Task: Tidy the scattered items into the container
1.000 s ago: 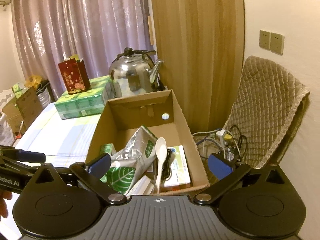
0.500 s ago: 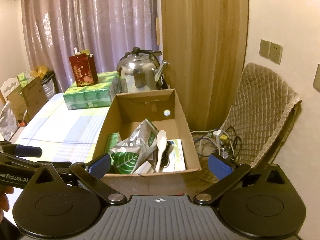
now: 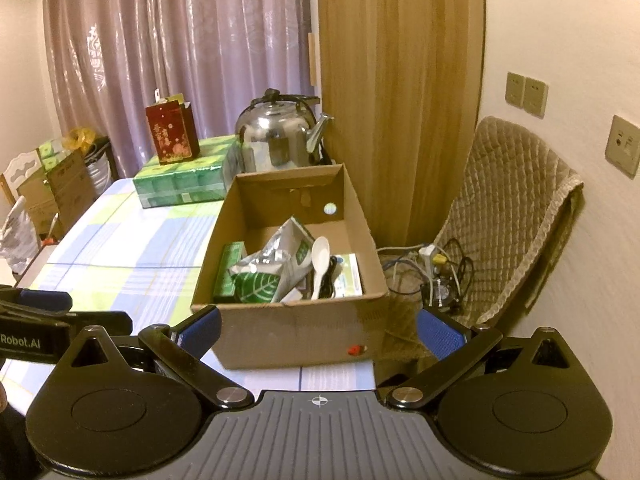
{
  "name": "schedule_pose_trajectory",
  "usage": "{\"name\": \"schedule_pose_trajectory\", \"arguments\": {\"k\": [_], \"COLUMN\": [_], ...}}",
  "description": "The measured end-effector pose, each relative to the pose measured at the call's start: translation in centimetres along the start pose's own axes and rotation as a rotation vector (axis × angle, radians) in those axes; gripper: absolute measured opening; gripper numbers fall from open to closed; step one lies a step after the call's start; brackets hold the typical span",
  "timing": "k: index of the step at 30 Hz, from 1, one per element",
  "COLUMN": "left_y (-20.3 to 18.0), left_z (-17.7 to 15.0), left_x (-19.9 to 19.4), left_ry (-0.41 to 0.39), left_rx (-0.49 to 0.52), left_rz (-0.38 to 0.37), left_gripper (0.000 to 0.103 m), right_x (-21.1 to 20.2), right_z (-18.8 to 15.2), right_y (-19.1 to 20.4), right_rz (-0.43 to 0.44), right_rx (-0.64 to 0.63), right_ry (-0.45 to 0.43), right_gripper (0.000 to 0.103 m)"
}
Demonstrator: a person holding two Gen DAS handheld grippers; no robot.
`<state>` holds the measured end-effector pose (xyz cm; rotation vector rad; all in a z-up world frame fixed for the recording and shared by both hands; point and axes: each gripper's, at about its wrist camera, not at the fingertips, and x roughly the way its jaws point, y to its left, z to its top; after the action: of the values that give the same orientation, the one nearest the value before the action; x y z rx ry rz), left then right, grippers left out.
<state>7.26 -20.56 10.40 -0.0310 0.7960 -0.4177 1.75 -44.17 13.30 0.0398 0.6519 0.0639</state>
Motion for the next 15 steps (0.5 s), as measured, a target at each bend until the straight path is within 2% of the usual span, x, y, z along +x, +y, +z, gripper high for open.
{"name": "schedule_pose_trajectory", "arguments": {"k": [15], "left_y": [0.2], "left_z": [-3.6], "left_x": [-3.4], "left_ry": [-0.012], "left_rx": [-0.051], "left_rz": [-0.007], "left_gripper": [0.102], "right_x": [-3.6], "right_z": [-2.1], "right_y": [2.5], "right_rz": [0.005], "right_rx": [0.008], "right_ry": [-0.006], "right_gripper": [0.101]}}
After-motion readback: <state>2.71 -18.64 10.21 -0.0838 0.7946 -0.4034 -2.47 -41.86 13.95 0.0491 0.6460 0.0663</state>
